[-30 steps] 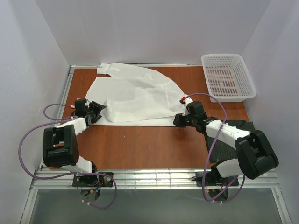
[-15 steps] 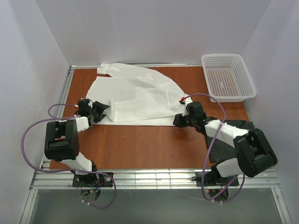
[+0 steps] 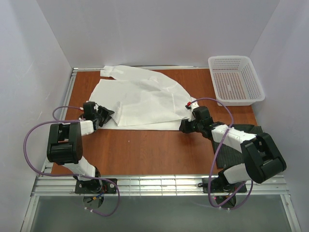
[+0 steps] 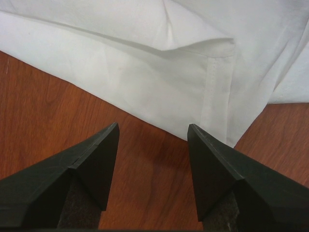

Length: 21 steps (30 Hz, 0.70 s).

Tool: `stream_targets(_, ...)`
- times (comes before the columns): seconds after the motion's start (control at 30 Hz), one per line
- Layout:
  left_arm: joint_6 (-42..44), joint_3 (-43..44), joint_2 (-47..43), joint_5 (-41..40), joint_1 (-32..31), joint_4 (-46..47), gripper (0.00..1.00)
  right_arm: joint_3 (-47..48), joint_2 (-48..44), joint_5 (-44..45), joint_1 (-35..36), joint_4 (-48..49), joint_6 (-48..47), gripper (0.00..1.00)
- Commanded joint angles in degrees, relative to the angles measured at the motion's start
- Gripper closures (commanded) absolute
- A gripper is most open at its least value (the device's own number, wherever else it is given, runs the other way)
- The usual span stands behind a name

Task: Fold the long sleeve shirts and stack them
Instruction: Fold the shirt

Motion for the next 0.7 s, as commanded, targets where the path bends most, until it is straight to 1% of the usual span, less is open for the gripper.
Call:
stream_targets(0.0, 2.17, 1.76, -0.03, -1.5, -0.37, 1.15, 0.68, -0.59, 0.08, 0.44, 0.22, 1.56, -0.52, 0.46)
stream_targets(0.03, 2.52, 1.94, -0.03, -1.68, -0.37, 1.15, 0.77, -0.6, 0.08, 0.36, 0.13, 1.56, -0.52, 0.46)
stream_targets(0.07, 3.4, 2.11, -0.11, -1.94, -0.37, 0.98, 0.81, -0.6, 0.08, 0.44, 0.13, 1.64, -0.52, 0.46)
stream_targets(0.17, 6.29, 3.51, -1.25, -3.87, -0.37, -1.12, 1.0, -0.6, -0.09, 0.53, 0.13, 1.56, -0.6, 0.46)
stream_targets(0.27, 9.46, 5.97, -3.62, -7.56, -0.45, -4.98, 1.0, -0.6, 0.08, 0.71, 0.22, 1.56, -0.6, 0.46)
stream_targets(0.3, 11.82, 6.5, -4.41, -8.79, -0.45, -5.95, 1.0, -0.6, 0.17, 0.8, 0.13, 1.56, -0.52, 0.46)
stream_targets(0.33, 12.8, 6.95, -5.9, -11.76, -0.45, -6.75, 1.0, -0.6, 0.17, 0.8, 0.13, 1.64, -0.6, 0.46)
stream_targets(0.4, 15.52, 7.56, -7.31, -14.67, -0.45, -8.51, 1.0, -0.6, 0.26, 0.97, 0.13, 1.56, -0.52, 0.47)
stream_targets(0.43, 16.14, 7.65, -8.63, -17.74, -0.45, -9.21, 1.0, -0.6, 0.61, 1.06, 0.22, 1.56, -0.43, 0.48)
stream_targets(0.6, 15.28, 4.94, -10.22, -22.33, -0.54, -9.83, 1.0, -0.51, 1.49, 1.06, 0.22, 1.47, 0.01, 0.48)
stream_targets(0.67, 13.0, 2.92, -10.4, -24.35, -0.45, -10.44, 0.98, -0.51, 1.58, 0.97, 0.13, 1.38, 0.01, 0.48)
